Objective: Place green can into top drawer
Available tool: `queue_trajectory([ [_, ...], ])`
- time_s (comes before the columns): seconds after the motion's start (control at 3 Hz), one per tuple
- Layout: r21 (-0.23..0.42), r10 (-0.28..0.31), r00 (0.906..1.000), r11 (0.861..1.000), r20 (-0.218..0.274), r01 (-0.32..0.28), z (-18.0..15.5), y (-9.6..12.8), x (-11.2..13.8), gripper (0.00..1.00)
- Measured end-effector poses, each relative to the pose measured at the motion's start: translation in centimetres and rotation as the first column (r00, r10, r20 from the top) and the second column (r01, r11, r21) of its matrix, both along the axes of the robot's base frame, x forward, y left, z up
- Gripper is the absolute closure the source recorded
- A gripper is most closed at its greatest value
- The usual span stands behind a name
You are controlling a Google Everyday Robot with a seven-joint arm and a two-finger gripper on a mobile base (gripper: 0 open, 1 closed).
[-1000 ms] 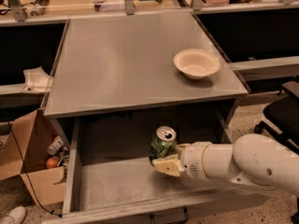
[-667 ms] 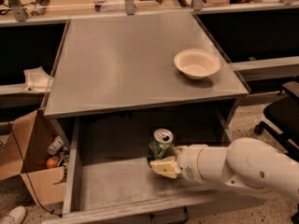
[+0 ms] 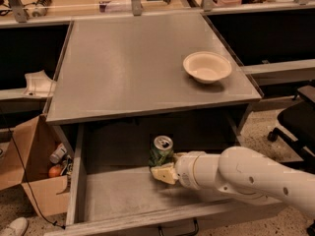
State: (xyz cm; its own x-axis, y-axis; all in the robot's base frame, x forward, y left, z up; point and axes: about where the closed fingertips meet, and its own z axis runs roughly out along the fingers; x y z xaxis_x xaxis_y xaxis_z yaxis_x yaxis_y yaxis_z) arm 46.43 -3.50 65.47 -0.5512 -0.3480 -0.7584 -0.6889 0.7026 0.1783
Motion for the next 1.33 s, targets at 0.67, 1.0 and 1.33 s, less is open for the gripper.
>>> queue_trajectory([
  [0.67,-0.007,-0.014,0.9999,1.0,0.004,0.014,-0.7,-0.5,1.9,1.0],
  [1.0,-0.006,-0.014,0.9999,1.0,0.003,0.014,-0.7,-0.5,1.9,1.0],
  [1.33,0.037,-0.018,0.9998,0.999,0.005,0.018,-4.0,2.5,2.1,1.0],
])
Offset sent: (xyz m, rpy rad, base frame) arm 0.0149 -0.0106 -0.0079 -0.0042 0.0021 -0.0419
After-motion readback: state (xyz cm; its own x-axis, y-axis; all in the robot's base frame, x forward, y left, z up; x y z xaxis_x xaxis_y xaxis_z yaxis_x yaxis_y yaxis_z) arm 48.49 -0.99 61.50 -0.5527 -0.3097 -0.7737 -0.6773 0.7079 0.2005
